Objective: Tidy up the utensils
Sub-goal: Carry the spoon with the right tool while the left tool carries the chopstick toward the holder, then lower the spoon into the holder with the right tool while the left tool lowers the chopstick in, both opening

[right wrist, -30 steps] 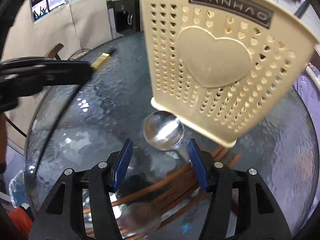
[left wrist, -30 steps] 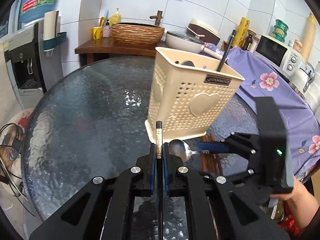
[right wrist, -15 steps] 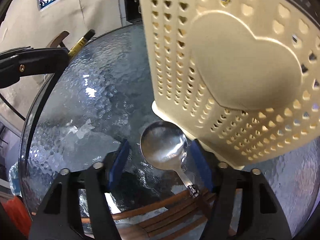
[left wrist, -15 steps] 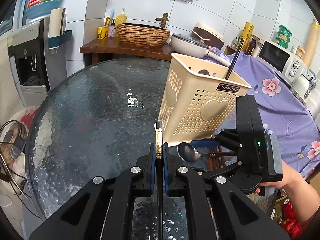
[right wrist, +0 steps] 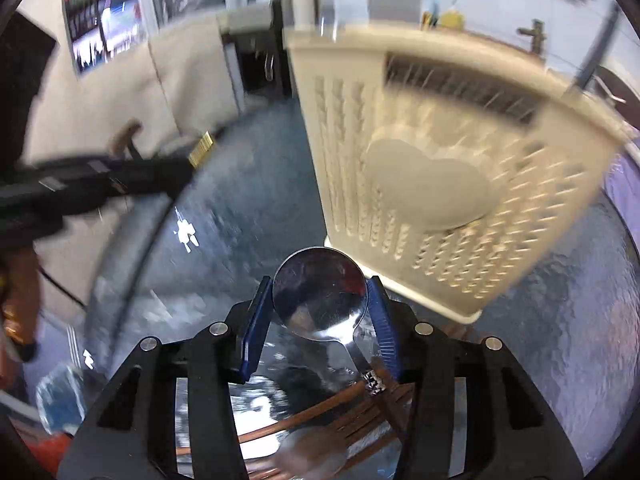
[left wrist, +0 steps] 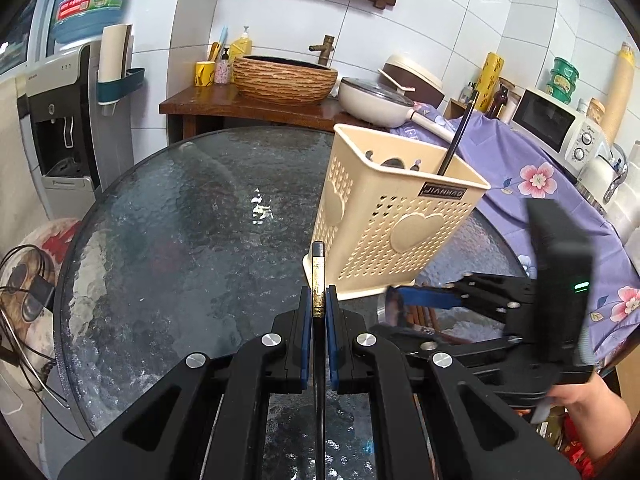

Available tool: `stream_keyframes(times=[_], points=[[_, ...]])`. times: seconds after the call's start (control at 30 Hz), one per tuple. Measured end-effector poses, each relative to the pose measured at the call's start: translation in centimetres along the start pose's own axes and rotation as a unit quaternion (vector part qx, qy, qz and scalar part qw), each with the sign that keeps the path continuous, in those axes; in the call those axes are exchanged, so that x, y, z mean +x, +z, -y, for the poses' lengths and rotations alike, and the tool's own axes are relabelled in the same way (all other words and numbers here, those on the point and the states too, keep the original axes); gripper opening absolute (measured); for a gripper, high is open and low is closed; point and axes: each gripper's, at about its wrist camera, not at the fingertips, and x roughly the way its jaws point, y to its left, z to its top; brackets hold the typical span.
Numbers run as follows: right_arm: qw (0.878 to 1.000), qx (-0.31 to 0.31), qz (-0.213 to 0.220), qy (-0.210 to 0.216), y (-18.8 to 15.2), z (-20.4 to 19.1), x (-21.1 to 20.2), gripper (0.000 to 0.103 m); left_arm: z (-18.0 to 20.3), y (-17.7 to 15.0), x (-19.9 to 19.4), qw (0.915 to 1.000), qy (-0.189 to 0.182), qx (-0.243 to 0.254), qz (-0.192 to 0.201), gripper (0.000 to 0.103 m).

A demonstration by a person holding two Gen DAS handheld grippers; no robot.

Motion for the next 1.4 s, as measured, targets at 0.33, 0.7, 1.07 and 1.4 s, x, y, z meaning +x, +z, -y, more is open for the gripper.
stream_keyframes(times=[0.33, 0.7, 1.07, 1.4], points=[[0.991, 0.072, 0.101, 0.043, 0.1, 0.9, -10.2, 0.048, 2.8, 1.5, -3.3, 0.9987, -0.027, 0.016, 0.039, 0.007], [0.986, 0.091, 0.130, 0.049, -0.3, 1.1, -13.2, 0.048, 4.8, 2.3, -5.0, 0.9967, -0.031, 0.035, 0.066, 0.007], [0.971, 0.140, 0.165, 0.102, 1.8, 2.4, -16.2, 0.048, 5.9, 5.1, -7.3, 0.9936, -0.048, 0.040, 0.094, 0.007], [0.957, 0.143, 0.232, 0.099, 9.0, 4.0, -21.5, 0.048, 8.1, 13.7, -11.6, 0.9855, -0.056, 0.051, 0.152, 0.007]])
